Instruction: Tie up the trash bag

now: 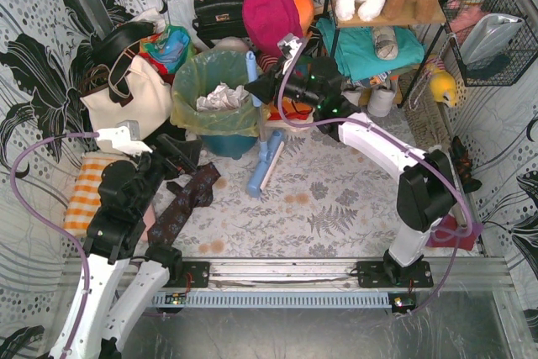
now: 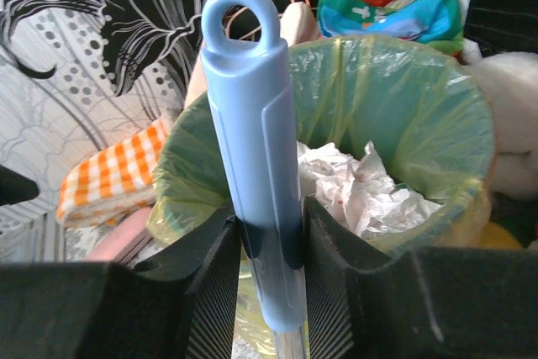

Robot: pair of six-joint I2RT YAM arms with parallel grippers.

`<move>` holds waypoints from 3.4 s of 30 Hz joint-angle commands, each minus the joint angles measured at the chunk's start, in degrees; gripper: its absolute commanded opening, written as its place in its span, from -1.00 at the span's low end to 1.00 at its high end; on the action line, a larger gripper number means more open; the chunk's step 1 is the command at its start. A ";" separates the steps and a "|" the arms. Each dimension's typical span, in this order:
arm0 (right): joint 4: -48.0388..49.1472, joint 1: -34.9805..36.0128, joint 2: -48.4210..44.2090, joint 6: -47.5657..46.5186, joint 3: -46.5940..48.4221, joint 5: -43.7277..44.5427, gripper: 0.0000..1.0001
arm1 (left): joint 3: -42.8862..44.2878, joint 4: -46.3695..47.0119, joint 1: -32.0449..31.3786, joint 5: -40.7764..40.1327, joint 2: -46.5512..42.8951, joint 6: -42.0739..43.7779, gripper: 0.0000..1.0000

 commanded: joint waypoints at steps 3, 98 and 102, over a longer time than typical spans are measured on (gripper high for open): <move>-5.96 0.53 -6.22 -2.26 -0.55 9.57 -1.00 | 2.53 1.03 -0.15 -1.16 -0.15 0.26 0.96; -44.87 -37.39 -29.14 5.58 3.15 10.84 0.34 | 7.41 -4.26 -0.15 -5.07 8.09 -3.32 0.96; -45.96 -29.56 -31.20 9.14 0.07 14.25 0.42 | 7.34 -3.93 -0.22 -4.94 8.03 -2.65 0.96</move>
